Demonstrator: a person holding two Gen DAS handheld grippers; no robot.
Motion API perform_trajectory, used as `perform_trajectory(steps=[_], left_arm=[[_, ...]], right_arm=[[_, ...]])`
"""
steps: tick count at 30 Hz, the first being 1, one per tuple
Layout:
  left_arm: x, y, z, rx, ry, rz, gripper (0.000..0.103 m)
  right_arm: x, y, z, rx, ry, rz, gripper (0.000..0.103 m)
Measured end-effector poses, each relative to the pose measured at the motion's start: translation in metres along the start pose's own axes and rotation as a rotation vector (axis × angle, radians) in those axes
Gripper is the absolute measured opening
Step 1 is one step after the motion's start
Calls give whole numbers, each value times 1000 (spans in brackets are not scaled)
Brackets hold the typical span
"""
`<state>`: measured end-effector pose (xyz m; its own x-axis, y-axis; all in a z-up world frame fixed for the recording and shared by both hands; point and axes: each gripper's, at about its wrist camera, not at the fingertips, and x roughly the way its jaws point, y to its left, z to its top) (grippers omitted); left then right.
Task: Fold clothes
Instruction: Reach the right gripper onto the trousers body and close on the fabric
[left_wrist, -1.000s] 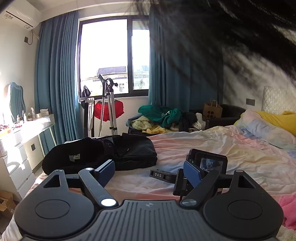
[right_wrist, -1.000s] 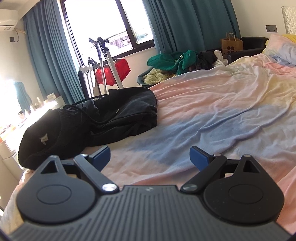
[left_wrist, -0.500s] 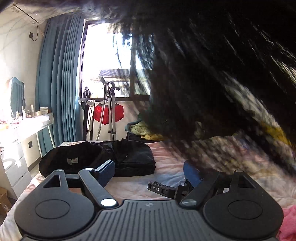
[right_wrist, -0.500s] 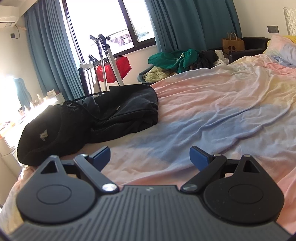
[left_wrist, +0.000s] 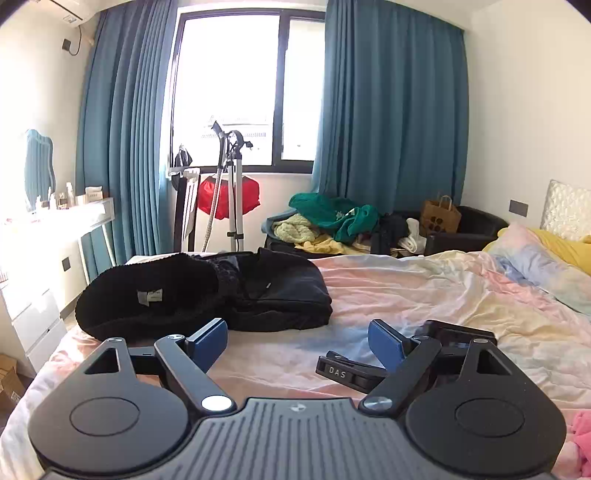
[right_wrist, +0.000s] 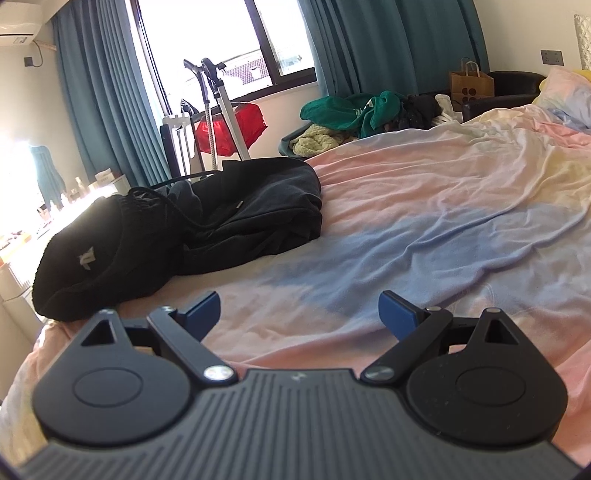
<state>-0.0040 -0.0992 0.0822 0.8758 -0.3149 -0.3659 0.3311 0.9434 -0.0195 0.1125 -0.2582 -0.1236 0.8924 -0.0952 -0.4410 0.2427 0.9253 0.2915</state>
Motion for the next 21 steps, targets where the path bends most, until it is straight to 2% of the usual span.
perform_trajectory(steps=[3, 7, 10, 13, 15, 17, 21], left_arm=[[37, 31, -7, -15, -10, 50, 85], [76, 81, -18, -27, -40, 144, 85], [97, 121, -34, -85, -13, 158, 85], [106, 162, -50, -131, 23, 181, 85], [116, 184, -57, -167, 27, 206, 85], [125, 203, -63, -204, 30, 203, 85], [138, 224, -73, -263, 45, 198, 85]], right_arm=[[0, 4, -1, -22, -18, 19, 94], [12, 16, 9, -48, -26, 90, 94], [29, 35, 24, -72, -36, 151, 94], [67, 65, 47, -122, -62, 192, 94], [103, 82, 68, -94, -60, 216, 94], [139, 93, 86, -12, -40, 247, 94], [207, 109, 94, 192, 123, 430, 94]])
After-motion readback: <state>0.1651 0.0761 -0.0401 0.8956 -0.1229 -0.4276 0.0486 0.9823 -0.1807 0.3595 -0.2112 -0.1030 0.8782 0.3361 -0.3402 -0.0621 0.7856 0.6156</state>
